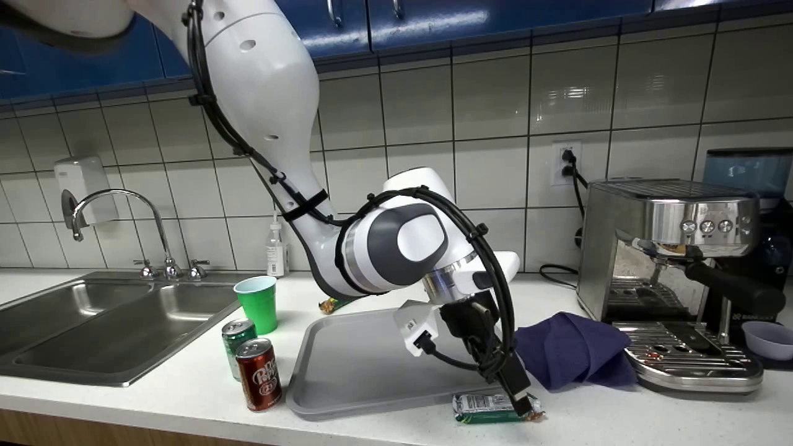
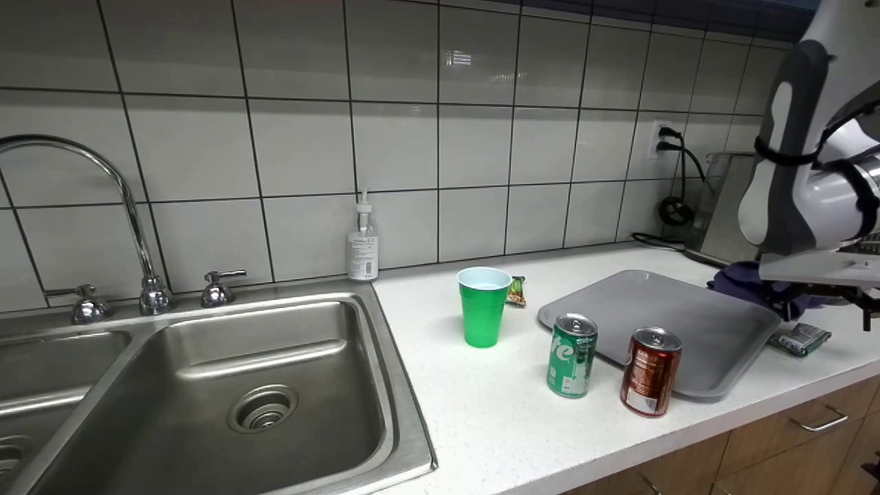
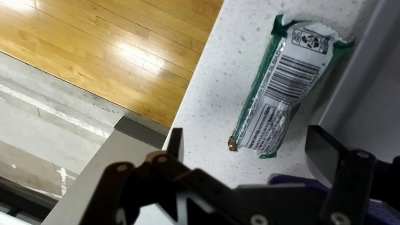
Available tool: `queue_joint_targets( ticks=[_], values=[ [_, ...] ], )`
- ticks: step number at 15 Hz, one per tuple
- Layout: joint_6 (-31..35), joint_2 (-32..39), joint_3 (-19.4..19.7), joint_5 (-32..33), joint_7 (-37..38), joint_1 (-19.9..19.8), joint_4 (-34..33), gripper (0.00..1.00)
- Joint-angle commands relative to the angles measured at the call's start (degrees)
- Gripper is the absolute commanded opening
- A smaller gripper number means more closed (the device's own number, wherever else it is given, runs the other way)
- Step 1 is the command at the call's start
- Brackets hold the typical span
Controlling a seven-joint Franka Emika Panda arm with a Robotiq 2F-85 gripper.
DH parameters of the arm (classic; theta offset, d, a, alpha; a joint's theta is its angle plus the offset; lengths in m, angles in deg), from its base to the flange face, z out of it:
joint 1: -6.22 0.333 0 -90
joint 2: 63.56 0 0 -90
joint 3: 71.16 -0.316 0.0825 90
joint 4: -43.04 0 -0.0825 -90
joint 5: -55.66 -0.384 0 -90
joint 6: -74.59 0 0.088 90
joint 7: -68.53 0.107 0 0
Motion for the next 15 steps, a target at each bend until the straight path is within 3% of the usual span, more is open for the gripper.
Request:
queue_joint_targets(
  ticks=[1,15],
  values=[
    [-0.56,1.79,-1.99,-1.40,-1.08,-2.38,-2.58,1.00],
    [-0.97,4.76,-3.00,-2.37,-1.28,-4.06,-5.06,1.00]
  ],
)
